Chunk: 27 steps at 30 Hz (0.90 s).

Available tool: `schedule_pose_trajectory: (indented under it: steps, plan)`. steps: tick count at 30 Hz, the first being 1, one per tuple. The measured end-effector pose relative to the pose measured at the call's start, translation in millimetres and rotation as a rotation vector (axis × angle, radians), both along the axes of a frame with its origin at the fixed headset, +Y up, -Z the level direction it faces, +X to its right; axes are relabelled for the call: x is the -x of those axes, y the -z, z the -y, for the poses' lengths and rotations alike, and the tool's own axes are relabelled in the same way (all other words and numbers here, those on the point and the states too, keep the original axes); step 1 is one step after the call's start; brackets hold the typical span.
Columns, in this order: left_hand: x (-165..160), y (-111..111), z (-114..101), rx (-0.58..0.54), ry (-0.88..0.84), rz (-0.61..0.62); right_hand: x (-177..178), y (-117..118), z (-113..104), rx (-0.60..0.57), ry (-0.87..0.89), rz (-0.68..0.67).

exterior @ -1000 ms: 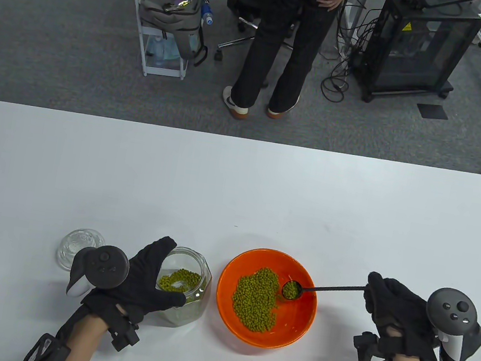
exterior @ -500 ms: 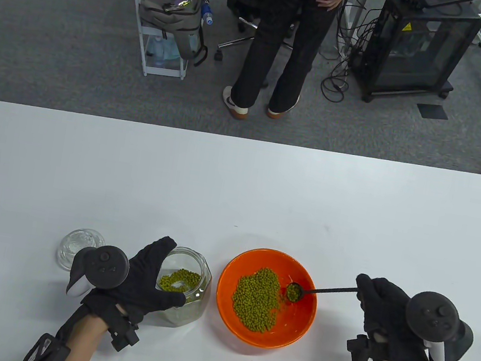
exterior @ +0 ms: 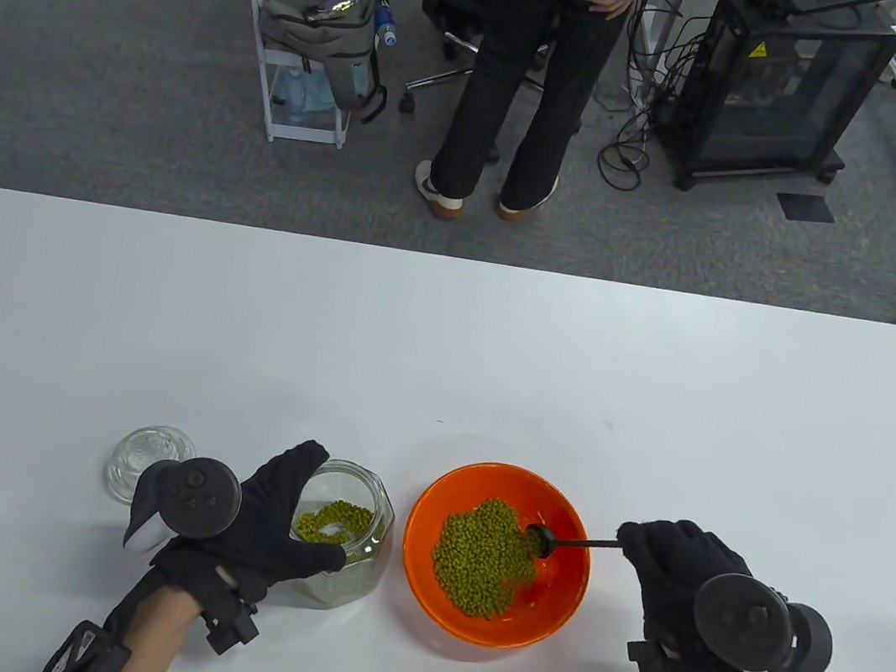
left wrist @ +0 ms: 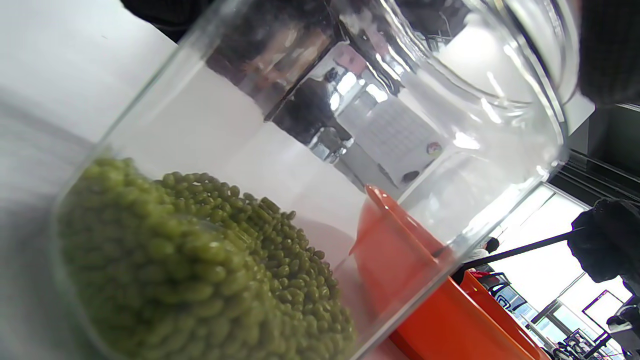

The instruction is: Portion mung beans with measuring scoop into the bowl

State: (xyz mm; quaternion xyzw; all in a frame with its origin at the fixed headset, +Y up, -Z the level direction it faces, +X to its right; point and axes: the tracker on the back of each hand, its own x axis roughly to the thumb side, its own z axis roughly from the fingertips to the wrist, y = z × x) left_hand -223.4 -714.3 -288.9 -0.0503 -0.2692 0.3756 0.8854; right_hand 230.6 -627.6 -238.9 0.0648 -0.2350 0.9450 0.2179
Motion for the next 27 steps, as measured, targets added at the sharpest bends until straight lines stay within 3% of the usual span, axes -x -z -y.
schedule_pose_trajectory:
  steps: [5, 14, 18, 27]
  plan:
    - [0.0, 0.0, 0.0, 0.0, 0.0, 0.0, 10.6, -6.4, -3.5, -0.125, -0.141, -0.075]
    - [0.0, 0.0, -0.1, -0.002, 0.008, 0.0, 13.3, -16.6, -6.9, -0.274, -0.239, -0.211]
    - [0.2, 0.2, -0.1, -0.001, 0.012, 0.003, 11.2, -19.6, -7.6, -0.338, -0.186, -0.233]
    - [0.0, -0.1, 0.2, -0.002, 0.007, 0.001, -0.9, -14.9, -6.6, -0.33, -0.052, -0.214]
